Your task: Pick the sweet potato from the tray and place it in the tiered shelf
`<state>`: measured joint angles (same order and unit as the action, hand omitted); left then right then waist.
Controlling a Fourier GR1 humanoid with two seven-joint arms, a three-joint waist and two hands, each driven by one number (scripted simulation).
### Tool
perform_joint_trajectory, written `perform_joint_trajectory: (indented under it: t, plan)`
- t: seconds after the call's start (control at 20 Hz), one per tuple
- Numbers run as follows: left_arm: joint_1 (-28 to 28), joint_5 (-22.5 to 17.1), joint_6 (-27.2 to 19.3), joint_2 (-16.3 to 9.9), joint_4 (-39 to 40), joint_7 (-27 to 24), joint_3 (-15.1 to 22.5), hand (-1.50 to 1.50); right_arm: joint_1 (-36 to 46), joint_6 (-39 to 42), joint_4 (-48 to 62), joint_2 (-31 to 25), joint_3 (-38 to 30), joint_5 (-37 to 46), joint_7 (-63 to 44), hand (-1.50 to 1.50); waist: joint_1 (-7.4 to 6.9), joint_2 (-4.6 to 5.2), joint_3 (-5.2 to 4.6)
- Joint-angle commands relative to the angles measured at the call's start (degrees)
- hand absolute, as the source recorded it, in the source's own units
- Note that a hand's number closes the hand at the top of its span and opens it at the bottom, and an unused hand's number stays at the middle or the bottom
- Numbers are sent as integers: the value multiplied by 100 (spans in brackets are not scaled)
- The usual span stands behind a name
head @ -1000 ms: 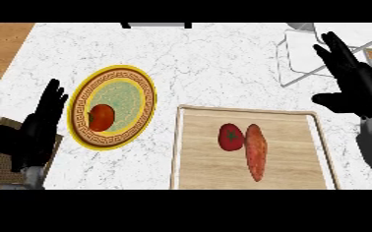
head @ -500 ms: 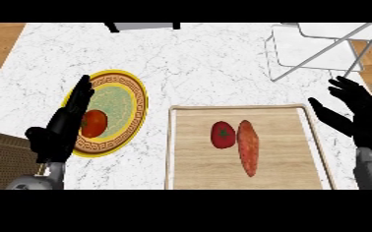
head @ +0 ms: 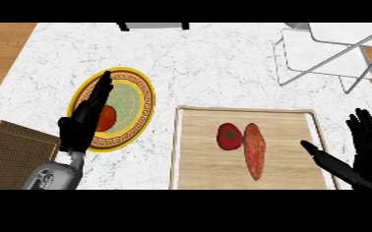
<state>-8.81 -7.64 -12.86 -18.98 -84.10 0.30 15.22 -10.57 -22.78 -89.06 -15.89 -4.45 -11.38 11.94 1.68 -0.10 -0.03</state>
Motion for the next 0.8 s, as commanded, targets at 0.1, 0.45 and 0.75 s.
perform_joint_trajectory:
  t: [0.1,0.45,0.75]
  plan:
    - [-121,12,240,102,322,-175,-26,0,-394,459,-1147,-883,552,534,-1207,-150,-113,5,-9]
    - [18,105,252,124,329,-358,-107,0,-36,638,-2444,-1922,840,1189,-3775,-150,-216,18,-17]
    - [-420,247,113,342,426,-65,-23,0,180,1655,-3185,-2815,1658,1635,-5385,-150,-201,25,-23]
